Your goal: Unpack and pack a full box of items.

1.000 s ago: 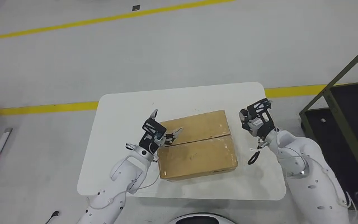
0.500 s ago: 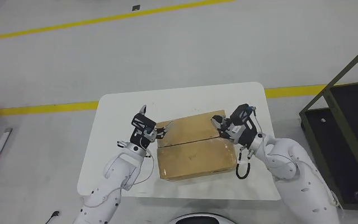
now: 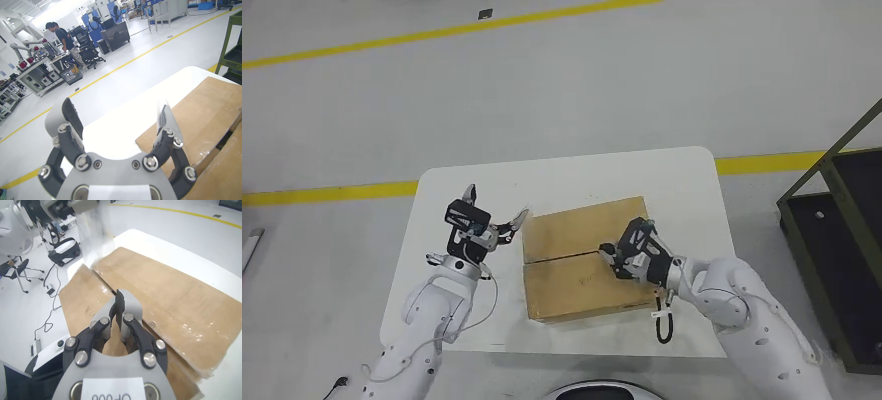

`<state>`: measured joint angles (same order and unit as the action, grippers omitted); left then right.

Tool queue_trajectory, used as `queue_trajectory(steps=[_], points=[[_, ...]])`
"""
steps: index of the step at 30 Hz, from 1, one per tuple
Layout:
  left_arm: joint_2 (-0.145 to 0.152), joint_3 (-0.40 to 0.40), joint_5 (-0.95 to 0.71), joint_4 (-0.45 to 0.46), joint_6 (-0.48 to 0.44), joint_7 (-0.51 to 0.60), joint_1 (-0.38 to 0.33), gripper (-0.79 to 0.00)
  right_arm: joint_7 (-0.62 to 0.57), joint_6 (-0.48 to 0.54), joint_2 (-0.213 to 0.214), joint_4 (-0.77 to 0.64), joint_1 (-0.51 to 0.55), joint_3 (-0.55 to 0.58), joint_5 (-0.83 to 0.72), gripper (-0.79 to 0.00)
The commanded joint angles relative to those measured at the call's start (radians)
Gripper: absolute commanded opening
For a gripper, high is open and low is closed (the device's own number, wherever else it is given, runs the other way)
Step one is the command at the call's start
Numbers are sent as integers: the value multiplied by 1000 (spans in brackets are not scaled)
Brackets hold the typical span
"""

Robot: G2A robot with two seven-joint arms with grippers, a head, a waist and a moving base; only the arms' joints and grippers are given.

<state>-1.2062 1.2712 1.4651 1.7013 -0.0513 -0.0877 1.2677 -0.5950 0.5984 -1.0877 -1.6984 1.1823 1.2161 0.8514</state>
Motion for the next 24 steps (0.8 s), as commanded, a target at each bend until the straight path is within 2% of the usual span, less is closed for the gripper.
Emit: queue_trajectory(steps=[1, 9, 16, 24], points=[[1, 13, -5, 7, -4, 3, 5, 0, -3, -11, -1, 8, -4, -9, 20, -785], [2, 49, -22, 47, -19, 16, 24, 0, 2, -53, -6, 38, -26, -47, 59, -785], [0, 46, -33, 78, -40, 22, 31, 0, 0, -91, -8, 41, -38, -47, 42, -785], [-5, 38, -41, 91, -43, 20, 20, 0, 49, -85, 3, -52, -12, 19, 42, -785]])
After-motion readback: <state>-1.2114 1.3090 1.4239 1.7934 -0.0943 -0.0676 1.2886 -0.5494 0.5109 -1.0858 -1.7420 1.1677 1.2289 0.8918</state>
